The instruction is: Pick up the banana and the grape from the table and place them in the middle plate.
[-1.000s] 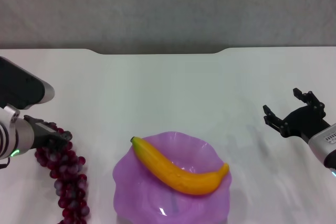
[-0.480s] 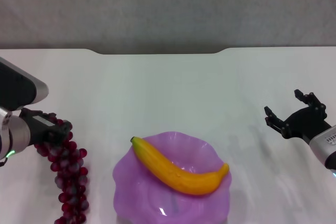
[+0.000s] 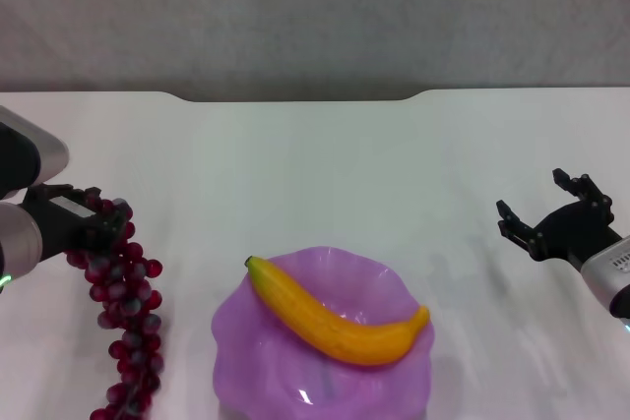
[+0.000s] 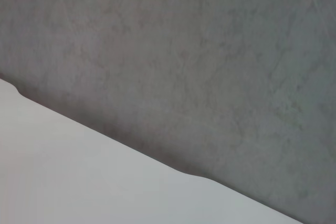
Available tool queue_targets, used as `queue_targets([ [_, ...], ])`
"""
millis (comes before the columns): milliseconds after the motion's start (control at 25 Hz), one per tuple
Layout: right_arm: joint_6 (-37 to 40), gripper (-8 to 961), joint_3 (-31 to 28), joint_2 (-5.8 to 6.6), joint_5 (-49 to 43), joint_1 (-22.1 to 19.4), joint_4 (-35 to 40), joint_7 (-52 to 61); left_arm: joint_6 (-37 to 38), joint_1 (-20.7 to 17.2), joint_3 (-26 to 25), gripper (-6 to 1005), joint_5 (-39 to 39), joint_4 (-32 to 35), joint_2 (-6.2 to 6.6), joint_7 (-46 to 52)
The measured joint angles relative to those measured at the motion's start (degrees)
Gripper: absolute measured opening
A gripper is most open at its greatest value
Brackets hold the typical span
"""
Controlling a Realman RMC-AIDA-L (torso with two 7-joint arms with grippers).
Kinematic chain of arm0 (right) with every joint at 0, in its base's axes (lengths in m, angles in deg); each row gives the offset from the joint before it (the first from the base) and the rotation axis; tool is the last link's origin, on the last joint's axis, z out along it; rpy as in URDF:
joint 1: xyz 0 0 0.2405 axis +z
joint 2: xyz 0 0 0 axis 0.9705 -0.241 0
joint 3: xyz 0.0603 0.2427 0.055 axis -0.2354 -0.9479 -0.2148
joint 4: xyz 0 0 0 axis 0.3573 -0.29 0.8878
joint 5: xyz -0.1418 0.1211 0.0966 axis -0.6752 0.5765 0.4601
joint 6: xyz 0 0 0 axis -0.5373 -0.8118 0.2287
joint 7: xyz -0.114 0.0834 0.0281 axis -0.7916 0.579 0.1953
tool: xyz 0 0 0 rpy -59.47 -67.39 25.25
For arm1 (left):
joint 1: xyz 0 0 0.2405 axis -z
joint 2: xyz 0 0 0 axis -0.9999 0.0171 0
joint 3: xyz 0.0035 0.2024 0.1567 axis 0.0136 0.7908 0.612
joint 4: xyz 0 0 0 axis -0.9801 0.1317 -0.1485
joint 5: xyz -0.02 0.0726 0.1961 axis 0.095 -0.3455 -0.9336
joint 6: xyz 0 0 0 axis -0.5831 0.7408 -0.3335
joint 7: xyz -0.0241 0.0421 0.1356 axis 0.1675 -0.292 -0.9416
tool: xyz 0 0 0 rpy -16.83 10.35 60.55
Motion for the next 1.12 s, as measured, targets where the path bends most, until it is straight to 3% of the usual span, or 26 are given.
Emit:
queue_targets([
  [600, 0.0, 877, 0.0, 0.0, 0.0, 0.1, 0.1, 0.0, 1.0, -4.6, -0.2, 320, 2.0, 8.6, 0.02, -1.4],
  [800, 0.0, 877, 0.0, 0.0, 0.0, 0.1, 0.2, 0.0, 0.6, -4.7, -1.1, 312, 9.0, 9.1, 0.13, -6.2],
  [840, 0.0, 877, 0.0, 0.0, 0.0, 0.1, 0.2, 0.0, -1.1, -4.9, -3.0, 311, 15.8, 9.4, 0.19, -11.2],
  [1120, 0.0, 877, 0.0, 0.0, 0.0, 0.1, 0.2, 0.0, -7.5, -5.4, -10.1, 304, 34.5, 9.9, 0.1, -24.9],
])
